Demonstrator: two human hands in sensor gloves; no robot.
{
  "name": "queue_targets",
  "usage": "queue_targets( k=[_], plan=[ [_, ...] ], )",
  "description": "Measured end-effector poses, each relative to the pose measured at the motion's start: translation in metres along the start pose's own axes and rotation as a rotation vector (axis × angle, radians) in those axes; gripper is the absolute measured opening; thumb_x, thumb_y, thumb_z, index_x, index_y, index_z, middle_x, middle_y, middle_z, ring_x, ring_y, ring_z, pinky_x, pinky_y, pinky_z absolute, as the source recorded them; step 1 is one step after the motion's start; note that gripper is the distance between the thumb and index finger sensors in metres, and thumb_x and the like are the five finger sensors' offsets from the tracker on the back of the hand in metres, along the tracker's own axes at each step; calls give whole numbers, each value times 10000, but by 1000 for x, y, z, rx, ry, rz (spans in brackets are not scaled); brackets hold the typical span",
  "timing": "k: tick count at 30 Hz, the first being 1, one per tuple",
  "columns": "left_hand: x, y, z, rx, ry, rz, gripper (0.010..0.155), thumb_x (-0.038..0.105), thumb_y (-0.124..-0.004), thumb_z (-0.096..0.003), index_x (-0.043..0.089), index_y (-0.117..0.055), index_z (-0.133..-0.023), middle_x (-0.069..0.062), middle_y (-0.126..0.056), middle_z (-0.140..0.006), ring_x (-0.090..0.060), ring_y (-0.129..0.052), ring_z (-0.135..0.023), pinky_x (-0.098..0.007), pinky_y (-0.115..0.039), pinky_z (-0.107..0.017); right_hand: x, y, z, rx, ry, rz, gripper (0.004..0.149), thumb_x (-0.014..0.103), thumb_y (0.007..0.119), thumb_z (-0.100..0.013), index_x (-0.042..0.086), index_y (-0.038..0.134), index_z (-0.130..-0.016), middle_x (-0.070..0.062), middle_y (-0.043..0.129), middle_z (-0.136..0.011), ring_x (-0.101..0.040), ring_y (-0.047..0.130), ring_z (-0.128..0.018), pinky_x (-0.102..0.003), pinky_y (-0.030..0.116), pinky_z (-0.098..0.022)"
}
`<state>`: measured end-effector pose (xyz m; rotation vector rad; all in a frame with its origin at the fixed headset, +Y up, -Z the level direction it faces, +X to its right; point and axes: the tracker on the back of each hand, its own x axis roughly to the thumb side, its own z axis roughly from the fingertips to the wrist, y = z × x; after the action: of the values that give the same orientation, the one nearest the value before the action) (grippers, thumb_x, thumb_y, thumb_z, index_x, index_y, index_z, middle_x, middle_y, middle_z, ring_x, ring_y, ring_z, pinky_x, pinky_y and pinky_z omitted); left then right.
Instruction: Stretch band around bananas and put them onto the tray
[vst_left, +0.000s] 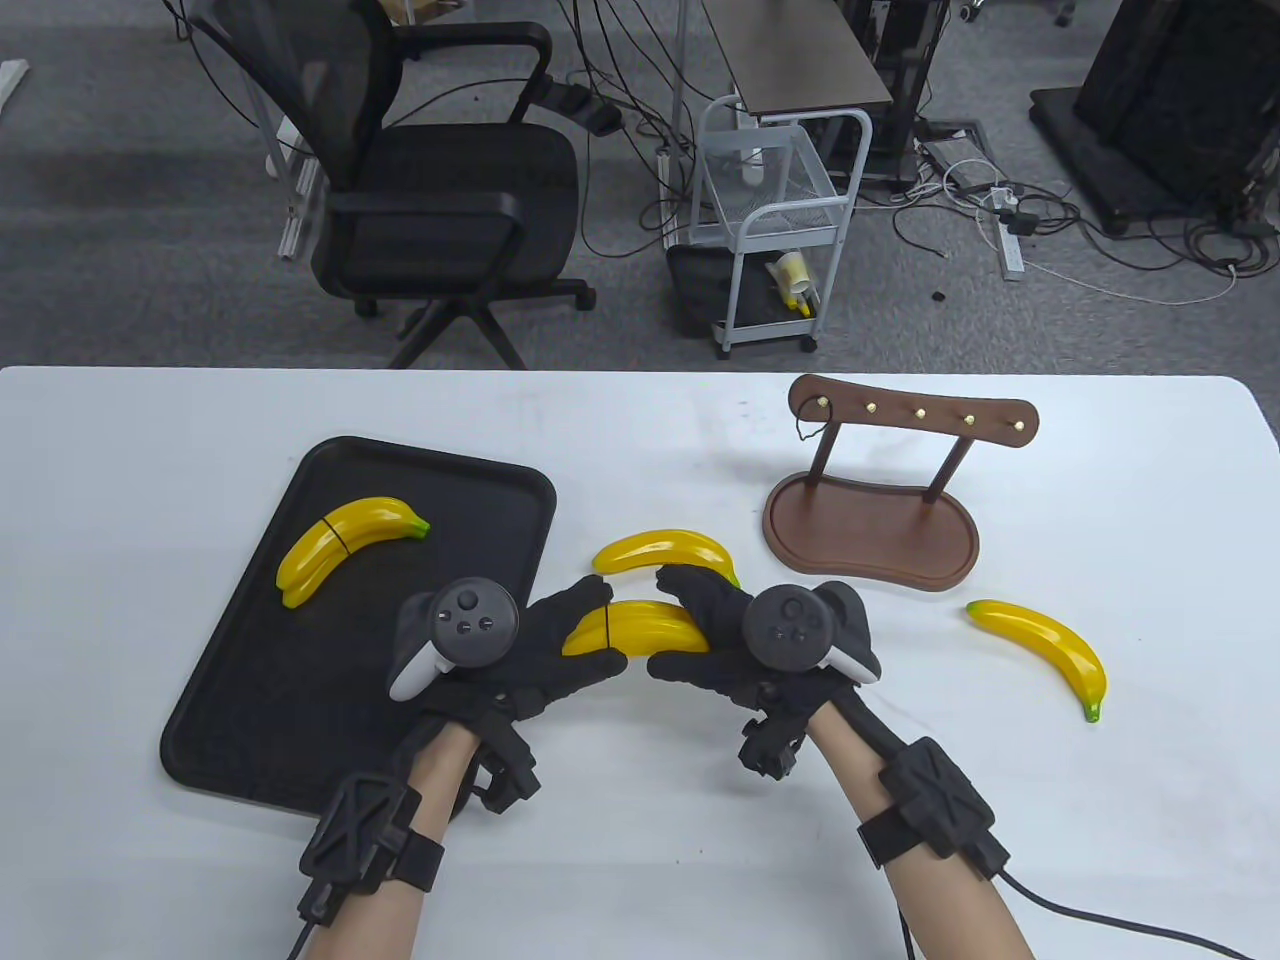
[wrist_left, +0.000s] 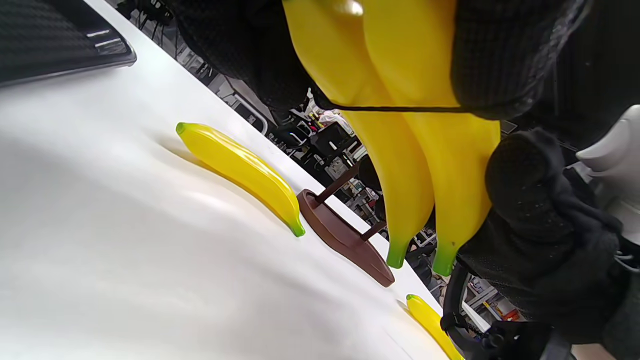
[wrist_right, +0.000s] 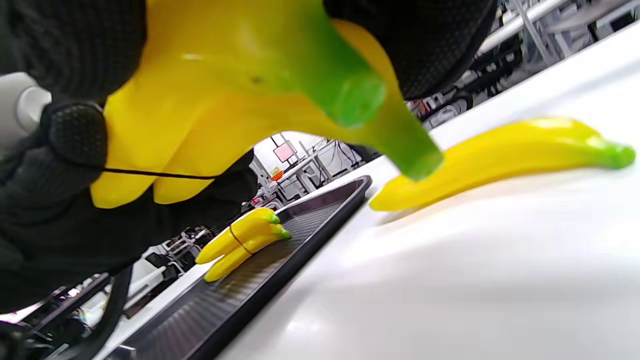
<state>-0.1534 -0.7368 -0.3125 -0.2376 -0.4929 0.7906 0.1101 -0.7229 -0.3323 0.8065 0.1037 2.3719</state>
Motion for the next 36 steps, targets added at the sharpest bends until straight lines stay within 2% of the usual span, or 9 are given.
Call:
queue_targets(
  k=[3,7,11,19,27,36],
  plan=[
    [1,1,0,6,-7,5,816,580,-799,-532,198,-453,-1165,-59,-619,-1215,-357,-711,-1086,-527,-566,-827,-5,1,0,10,7,-69,914,648,712,-459,94,432,-1130,-207,564,-1133,-449,727,-947,-540,727,-612],
    [3,0,1,13,-15,-15,810,577,-801,-532,210,-451,-1164,-47,-613,-1219,-348,-702,-1094,-521,-561,-833,-7,2,0,14,4,-74,918,658,709,-453,101,435,-1129,-194,577,-1129,-459,760,-918,-561,737,-597],
    [3,0,1,7,-14,-13,805,575,-801,-531,223,-448,-1163,-36,-603,-1226,-349,-696,-1098,-522,-559,-833,-6,4,0,5,-2,-94,882,639,725,-461,92,489,-1110,-180,647,-1084,-426,817,-857,-533,769,-568],
    [9,-2,0,-21,-17,-67,797,561,-798,-532,235,-440,-1165,-39,-586,-1232,-348,-710,-1085,-529,-561,-827,-5,3,0,-45,-20,-72,851,615,781,-449,96,556,-1084,-164,708,-1050,-407,860,-797,-539,777,-544],
    [13,-3,-1,-35,-13,-153,801,569,-796,-527,242,-444,-1168,-39,-596,-1223,-359,-712,-1079,-538,-561,-825,4,5,-2,-32,-50,-10,842,597,793,-447,89,565,-1079,-173,712,-1050,-410,865,-783,-548,774,-539],
    [14,-5,-2,-57,-20,-152,801,573,-795,-523,257,-441,-1168,-27,-587,-1227,-350,-728,-1066,-537,-570,-821,8,8,-1,-19,-60,20,850,601,797,-442,84,570,-1077,-178,718,-1041,-404,880,-771,-537,789,-532]
  ],
)
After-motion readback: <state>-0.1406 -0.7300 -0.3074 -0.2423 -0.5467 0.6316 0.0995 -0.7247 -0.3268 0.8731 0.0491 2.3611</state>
